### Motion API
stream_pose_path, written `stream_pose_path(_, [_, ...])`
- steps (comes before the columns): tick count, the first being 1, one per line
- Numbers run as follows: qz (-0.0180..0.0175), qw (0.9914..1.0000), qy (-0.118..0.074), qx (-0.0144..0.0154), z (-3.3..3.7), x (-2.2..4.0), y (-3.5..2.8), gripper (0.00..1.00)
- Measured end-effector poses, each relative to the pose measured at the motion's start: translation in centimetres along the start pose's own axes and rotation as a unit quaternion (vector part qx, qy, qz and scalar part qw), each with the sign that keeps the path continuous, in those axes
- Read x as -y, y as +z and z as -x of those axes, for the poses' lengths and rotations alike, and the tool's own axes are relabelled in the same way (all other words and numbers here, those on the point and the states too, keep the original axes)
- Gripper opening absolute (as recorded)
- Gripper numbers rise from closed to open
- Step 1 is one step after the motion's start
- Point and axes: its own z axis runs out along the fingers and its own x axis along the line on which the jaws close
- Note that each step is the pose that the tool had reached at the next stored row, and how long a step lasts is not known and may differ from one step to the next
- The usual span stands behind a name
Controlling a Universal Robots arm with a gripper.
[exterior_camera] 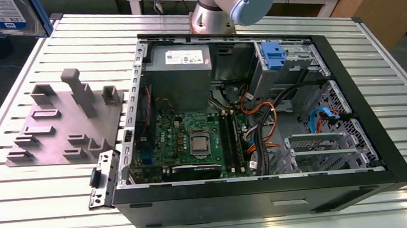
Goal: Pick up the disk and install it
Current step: 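Pick up the disk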
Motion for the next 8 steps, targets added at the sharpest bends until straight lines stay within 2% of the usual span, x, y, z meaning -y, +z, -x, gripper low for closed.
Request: stream_pose_path(8, [0.0, 1.0, 0.0, 0.0, -0.15, 0.01, 0.0, 0.37])
